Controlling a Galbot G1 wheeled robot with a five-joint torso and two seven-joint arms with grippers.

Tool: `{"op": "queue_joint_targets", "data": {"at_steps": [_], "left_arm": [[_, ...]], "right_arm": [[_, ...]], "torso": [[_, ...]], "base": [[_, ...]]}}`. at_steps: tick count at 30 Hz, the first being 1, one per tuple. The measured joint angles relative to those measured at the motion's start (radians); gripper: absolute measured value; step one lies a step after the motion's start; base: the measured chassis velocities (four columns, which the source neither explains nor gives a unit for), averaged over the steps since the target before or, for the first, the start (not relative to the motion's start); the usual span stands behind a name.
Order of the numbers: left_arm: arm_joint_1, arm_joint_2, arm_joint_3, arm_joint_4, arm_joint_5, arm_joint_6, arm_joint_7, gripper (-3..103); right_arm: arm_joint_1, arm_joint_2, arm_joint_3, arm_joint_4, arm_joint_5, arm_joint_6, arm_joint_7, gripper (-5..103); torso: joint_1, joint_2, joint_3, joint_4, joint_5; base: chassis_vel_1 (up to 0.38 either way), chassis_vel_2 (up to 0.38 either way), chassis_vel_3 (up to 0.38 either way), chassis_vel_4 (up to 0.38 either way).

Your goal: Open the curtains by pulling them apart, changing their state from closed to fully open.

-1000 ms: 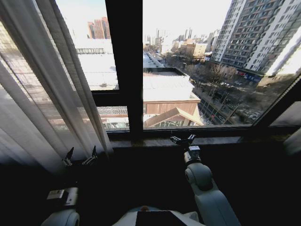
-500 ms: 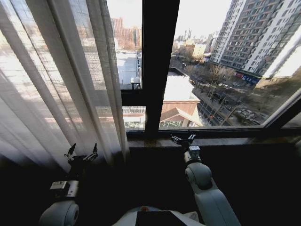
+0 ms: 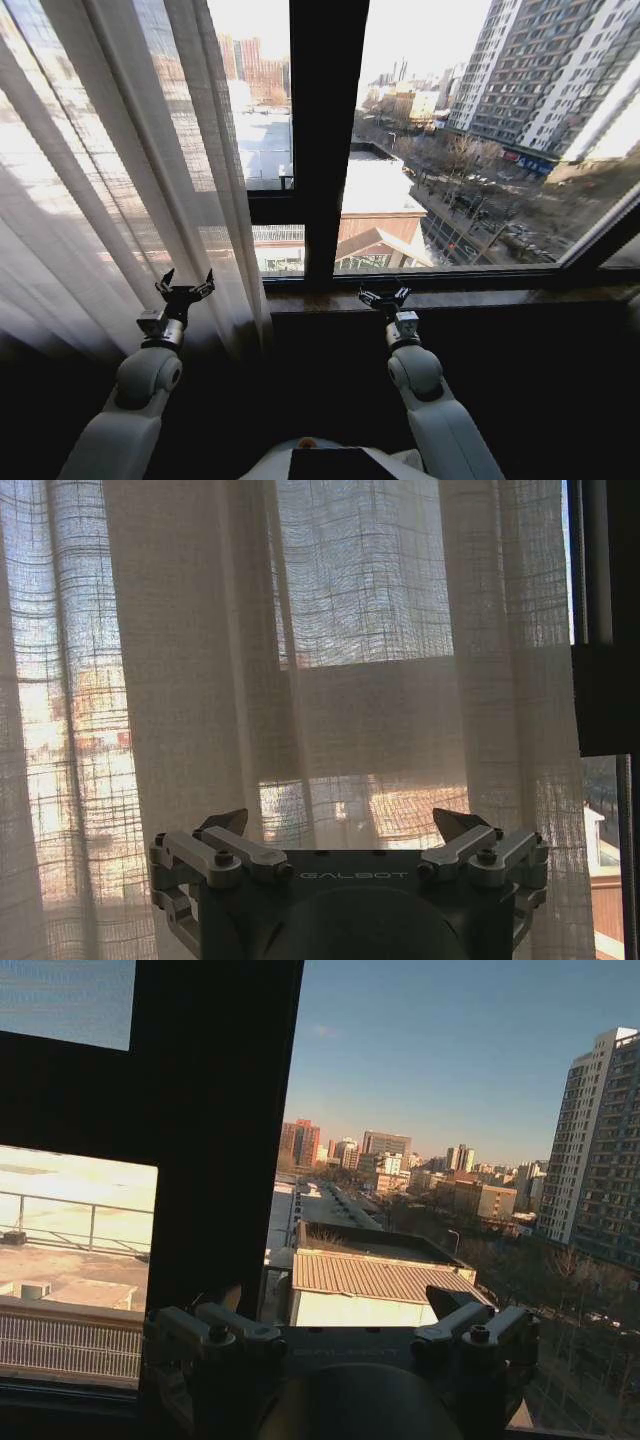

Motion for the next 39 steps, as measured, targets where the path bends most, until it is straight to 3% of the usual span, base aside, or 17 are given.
{"op": "queue_joint_targets", "data": {"at_steps": [5,11,18,21,33,35,37,38,39], "left_arm": [[-0.118,0.023,0.099,0.062,-0.019,0.013,-0.023,100],[-0.234,-0.018,0.284,0.105,-0.030,0.044,-0.085,100],[-0.357,-0.042,0.398,0.218,-0.031,0.046,-0.093,100],[-0.443,-0.070,0.440,0.301,-0.027,0.043,-0.129,100],[-0.532,-0.143,0.453,0.406,0.047,0.022,-0.290,101],[-0.522,-0.145,0.426,0.407,0.070,0.023,-0.377,91],[-0.519,-0.145,0.419,0.405,0.072,0.025,-0.397,91],[-0.509,-0.142,0.400,0.391,0.074,0.032,-0.436,81],[-0.504,-0.140,0.390,0.383,0.075,0.034,-0.447,81]], "right_arm": [[0.012,0.002,-0.007,-0.013,-0.004,0.008,0.001,100],[0.036,0.004,0.001,-0.060,-0.005,0.023,0.001,100],[0.047,0.003,0.038,-0.097,0.001,0.038,-0.002,100],[0.047,0.002,0.058,-0.107,0.004,0.043,-0.005,100],[0.052,0.009,0.081,-0.118,0.006,0.047,-0.006,100],[0.059,0.010,0.074,-0.124,0.006,0.047,-0.007,100],[0.061,0.011,0.072,-0.125,0.006,0.047,-0.007,100],[0.067,0.014,0.064,-0.130,0.006,0.047,-0.007,100],[0.071,0.017,0.058,-0.133,0.006,0.047,-0.007,100]], "torso": [[0.000,0.000,0.000,-0.0004,0.0006],[0.000,0.000,0.000,0.0000,0.0003],[0.000,0.000,0.000,-0.0001,0.0006],[0.000,0.000,0.000,-0.0001,0.0004],[0.000,0.000,0.000,0.0000,0.0003],[0.000,0.000,0.000,0.0000,0.0003],[0.000,0.000,0.000,0.0001,0.0003],[0.000,0.000,0.000,0.0000,0.0003],[0.000,0.000,0.000,0.0000,0.0004]], "base": [[0.000,0.000,0.000,0.000],[0.000,0.000,0.000,0.000],[0.000,0.000,0.000,0.000],[0.000,0.000,0.000,0.000],[0.000,0.000,0.000,0.000],[0.000,0.000,0.000,0.000],[0.000,0.000,0.000,0.000],[0.000,0.000,0.000,0.000],[0.000,0.000,0.000,0.000]]}}
